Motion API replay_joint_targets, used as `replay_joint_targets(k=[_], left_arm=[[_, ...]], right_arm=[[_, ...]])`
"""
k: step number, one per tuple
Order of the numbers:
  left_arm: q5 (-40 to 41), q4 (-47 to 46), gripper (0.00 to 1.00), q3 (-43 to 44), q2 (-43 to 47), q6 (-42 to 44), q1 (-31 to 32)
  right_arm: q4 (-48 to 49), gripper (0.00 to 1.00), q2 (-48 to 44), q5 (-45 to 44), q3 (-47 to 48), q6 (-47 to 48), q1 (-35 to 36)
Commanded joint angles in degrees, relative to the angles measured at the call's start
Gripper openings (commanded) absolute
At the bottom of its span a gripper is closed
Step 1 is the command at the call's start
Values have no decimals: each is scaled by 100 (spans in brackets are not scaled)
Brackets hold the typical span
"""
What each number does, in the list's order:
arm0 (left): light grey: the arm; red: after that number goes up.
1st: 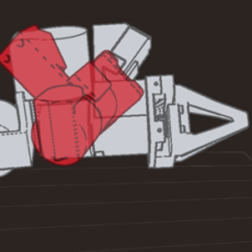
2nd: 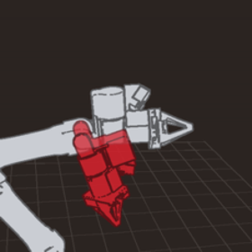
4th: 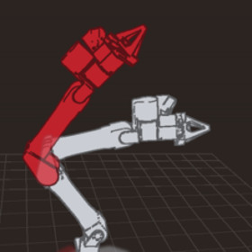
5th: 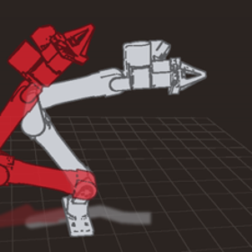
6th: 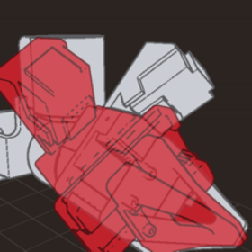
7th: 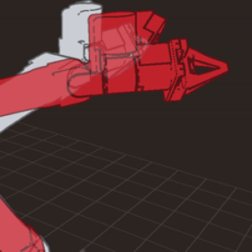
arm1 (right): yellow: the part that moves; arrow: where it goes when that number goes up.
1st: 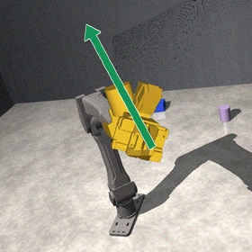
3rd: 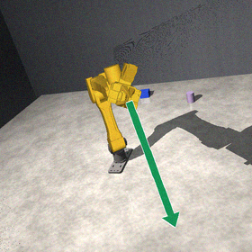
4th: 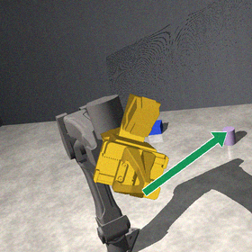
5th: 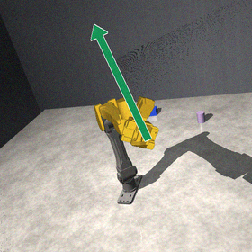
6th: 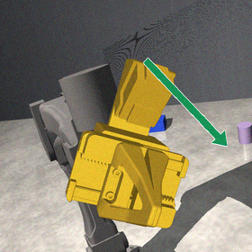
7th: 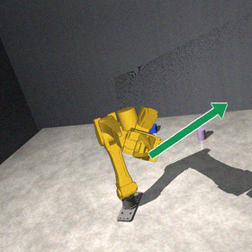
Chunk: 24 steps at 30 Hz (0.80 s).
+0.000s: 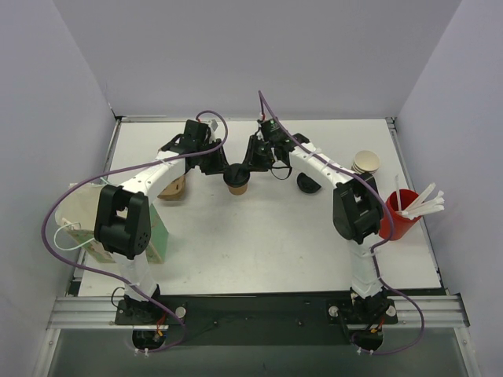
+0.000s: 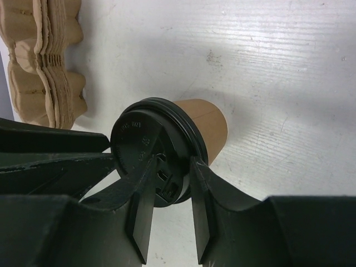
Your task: Pack the takeout coffee
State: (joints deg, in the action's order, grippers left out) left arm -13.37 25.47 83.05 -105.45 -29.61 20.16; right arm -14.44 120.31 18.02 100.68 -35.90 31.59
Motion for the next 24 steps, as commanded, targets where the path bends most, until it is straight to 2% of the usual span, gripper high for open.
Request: replay_joint_targets(k=[1,8,24], left_arm=[[106,10,39,221,7,43,23],[176,116,39,247,7,95,23],[194,274,40,300,-29,148,14]], right_arm=[[-217,26,150,-79,224,39,40],[-296,21,177,-176,206,4,31],[-367,20,238,-185,267,-14,48]])
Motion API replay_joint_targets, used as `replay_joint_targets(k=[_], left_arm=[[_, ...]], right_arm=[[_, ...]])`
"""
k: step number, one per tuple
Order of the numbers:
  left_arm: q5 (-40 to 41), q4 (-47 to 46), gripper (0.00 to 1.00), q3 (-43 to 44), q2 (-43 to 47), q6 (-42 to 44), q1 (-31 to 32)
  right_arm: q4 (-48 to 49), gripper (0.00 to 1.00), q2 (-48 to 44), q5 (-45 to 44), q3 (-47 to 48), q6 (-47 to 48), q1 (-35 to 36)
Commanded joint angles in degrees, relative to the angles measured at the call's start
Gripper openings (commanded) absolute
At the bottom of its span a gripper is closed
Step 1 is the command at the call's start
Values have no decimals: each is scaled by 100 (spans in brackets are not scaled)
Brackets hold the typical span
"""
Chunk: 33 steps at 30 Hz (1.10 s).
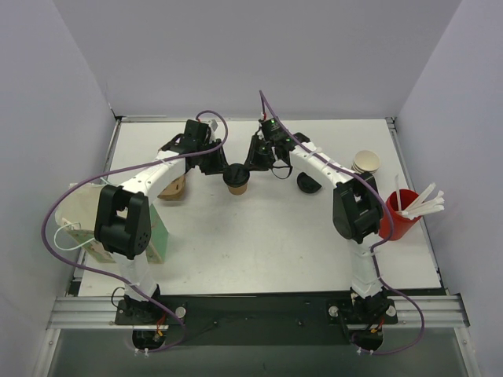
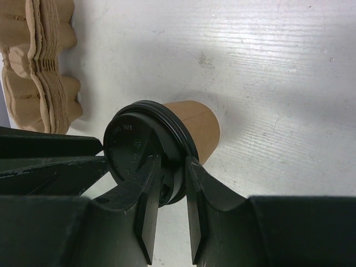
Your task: Pack the takeout coffee
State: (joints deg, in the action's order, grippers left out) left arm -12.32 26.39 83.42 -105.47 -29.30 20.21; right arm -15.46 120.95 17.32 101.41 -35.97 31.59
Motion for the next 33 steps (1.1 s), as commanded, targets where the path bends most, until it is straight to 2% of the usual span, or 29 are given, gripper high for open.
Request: replay_joint_targets(k=[1,9,25,33], left_arm=[[98,182,40,280,-17,126,10],[80,252,43,377,27,161,-26],[-69,138,42,324,-175,56,-34],[-34,-55,33,201,-316,-41,-17]], right_arm=[[-264,20,166,-124,204,-16,49],[-291,20,175,-133,248,-16,49],[-352,20,193,-133,310,-24,57],[-317,19,210,-150,134,-59,75]])
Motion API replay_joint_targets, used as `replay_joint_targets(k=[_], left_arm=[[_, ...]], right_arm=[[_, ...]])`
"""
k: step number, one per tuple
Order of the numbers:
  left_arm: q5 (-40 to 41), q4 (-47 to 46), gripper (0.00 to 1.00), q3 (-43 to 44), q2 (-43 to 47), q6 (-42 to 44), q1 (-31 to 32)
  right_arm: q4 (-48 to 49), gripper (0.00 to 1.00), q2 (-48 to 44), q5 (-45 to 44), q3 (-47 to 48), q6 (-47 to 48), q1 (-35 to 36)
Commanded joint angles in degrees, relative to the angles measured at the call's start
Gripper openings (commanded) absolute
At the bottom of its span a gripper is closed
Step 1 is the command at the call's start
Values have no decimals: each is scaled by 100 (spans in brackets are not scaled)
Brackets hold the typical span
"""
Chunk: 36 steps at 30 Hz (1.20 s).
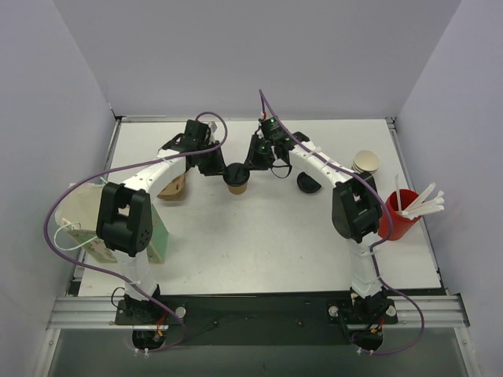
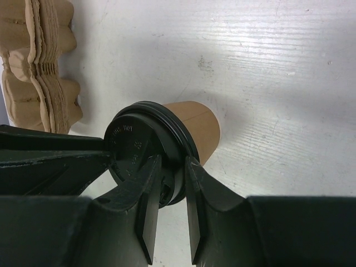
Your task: Pack the takeout coffee
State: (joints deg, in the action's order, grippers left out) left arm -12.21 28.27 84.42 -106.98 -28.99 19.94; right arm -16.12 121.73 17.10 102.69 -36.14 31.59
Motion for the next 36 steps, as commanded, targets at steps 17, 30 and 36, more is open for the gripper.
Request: replay_joint_targets(k=[17,30,36], left_arm=[[456,-32,30,-40,-438,61,168],[623,-85,30,-216,-368,-54,238],[553,73,30,65,-412,60,247]], right_arm=[[741,14,44,100,-1480,-710,110],[733,14,-88,-67,-1428,-605,189],[557,14,-343,-304,-1603,-710,365]])
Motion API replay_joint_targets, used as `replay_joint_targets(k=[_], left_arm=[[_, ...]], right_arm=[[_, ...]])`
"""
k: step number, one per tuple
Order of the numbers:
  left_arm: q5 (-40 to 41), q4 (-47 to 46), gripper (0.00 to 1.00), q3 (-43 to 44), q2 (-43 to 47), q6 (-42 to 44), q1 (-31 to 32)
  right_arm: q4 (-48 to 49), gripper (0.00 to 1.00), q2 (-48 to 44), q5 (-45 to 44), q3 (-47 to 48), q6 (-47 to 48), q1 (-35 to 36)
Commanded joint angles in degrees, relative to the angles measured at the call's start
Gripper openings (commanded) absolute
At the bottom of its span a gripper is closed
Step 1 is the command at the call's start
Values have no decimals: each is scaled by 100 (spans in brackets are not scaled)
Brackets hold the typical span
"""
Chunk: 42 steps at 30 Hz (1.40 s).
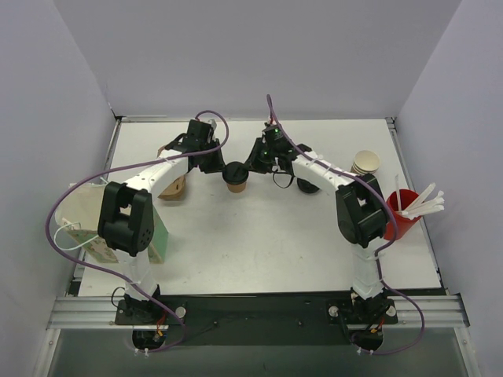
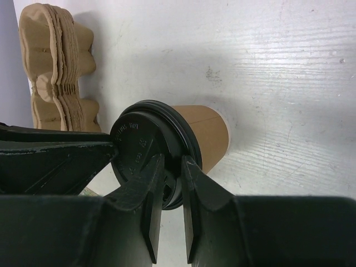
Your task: Pack the takeout coffee
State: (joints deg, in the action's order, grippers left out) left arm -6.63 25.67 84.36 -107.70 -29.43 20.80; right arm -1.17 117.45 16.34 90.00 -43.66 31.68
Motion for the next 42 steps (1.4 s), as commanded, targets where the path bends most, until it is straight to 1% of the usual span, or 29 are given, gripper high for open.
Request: replay_joint_targets(k=[1,4,6,7,12,14,15,18,22,26,29,30,32,33,35,42], left_arm=[[-31,333,30,90,-331,113,162],[-101,447,30,274,-322,183,153],[-197,552,31,423,-322,245,153],[-224,614,30,467,-322,262,161],[-374,737,31,625,-234,289,144],[-409,764,34,713,-173,289,118],[-400,799,36,757,-155,297,109],[-409,878,40,942,-67,298,4],[-356,984,41,1144,21,289,-120],[-286,940,41,1040,240,254,-199],[-259,826,42,881,424,166,-260],[-259,808,42,794,469,148,-321],[-259,747,42,697,600,96,-401],[-242,738,42,600,653,69,-471],[-216,668,42,521,793,-10,-550],[57,448,42,169,1242,-256,-814]], right_arm=[[-964,14,24,-271,-377,7,374],[-1025,15,-160,-359,-492,-46,400],[-1244,17,-248,-473,-352,15,409],[-1332,20,-275,-500,-282,59,400],[-1903,24,-293,-834,289,383,391],[-1983,27,-319,-957,413,489,391],[-2062,31,-310,-1009,535,586,400],[-2194,36,-337,-1176,686,858,400],[-2212,39,-407,-1273,826,1174,400],[-2195,43,-416,-1090,1037,1518,409],[-2255,54,-293,-966,1335,1887,479],[-2317,60,-232,-888,1441,1983,497],[-2475,64,-73,-904,1704,2237,593],[-2519,68,-29,-991,1775,2326,628],[-2694,70,120,-1088,1933,2528,742],[-3126,75,568,-1528,2583,2783,1006]])
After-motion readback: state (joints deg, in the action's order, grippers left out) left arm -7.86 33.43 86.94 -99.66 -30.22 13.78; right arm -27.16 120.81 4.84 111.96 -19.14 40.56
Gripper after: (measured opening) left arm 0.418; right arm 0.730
